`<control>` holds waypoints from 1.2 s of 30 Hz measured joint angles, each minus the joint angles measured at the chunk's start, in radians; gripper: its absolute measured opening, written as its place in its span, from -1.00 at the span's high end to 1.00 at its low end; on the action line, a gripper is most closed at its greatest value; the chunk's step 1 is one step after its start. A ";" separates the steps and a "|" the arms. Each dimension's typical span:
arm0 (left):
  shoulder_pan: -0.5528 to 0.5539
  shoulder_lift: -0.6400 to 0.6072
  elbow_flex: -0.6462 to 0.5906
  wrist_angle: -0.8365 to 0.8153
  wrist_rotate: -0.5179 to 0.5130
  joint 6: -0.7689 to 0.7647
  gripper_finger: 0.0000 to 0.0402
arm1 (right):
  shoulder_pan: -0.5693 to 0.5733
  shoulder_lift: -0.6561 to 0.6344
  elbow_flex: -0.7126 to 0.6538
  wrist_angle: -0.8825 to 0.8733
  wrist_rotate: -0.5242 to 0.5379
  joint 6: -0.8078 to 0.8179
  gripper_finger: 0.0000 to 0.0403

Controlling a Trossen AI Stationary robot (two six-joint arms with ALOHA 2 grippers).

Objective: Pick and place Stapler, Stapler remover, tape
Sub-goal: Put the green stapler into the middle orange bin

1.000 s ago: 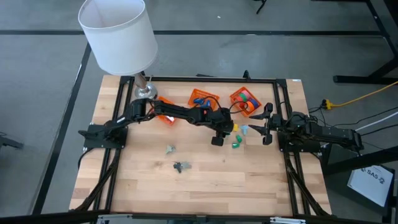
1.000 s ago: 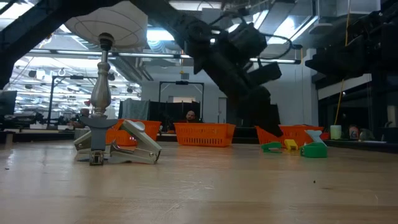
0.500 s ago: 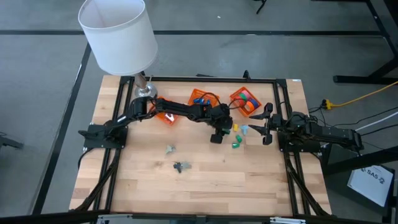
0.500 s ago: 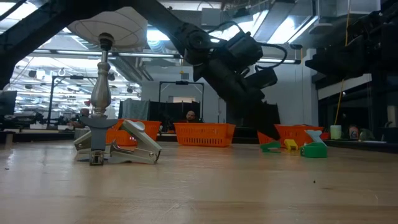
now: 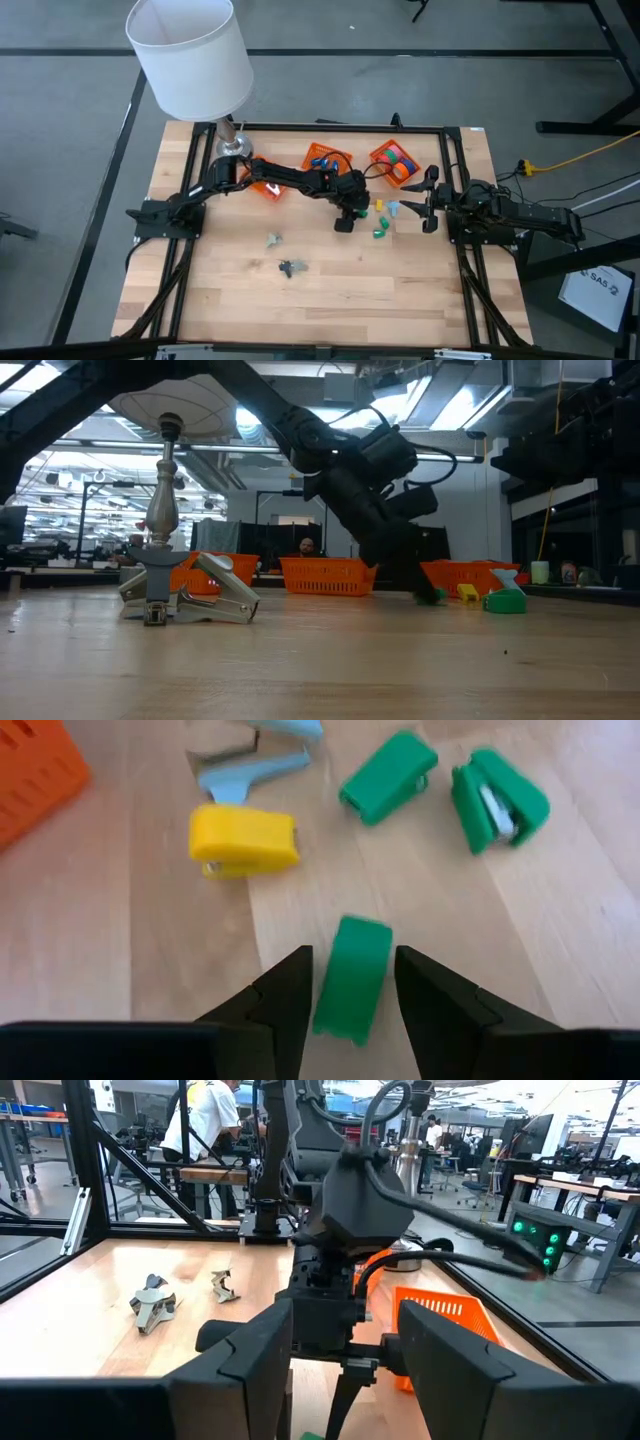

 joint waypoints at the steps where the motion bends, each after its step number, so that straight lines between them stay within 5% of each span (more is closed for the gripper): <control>1: 0.000 0.000 0.000 0.010 0.000 0.000 0.32 | 0.000 0.000 0.000 0.000 0.000 0.000 0.06; 9: 0.000 0.000 0.000 0.021 -0.071 -0.051 0.66 | 0.000 0.000 0.000 0.000 0.000 0.000 0.06; 24: 0.015 -0.046 0.000 -0.004 -0.084 -0.122 0.64 | 0.000 0.000 0.000 0.000 0.000 0.000 0.06; 36: 0.025 -0.146 0.000 -0.130 -0.282 -0.144 0.63 | 0.000 0.001 0.000 0.000 0.000 0.000 0.07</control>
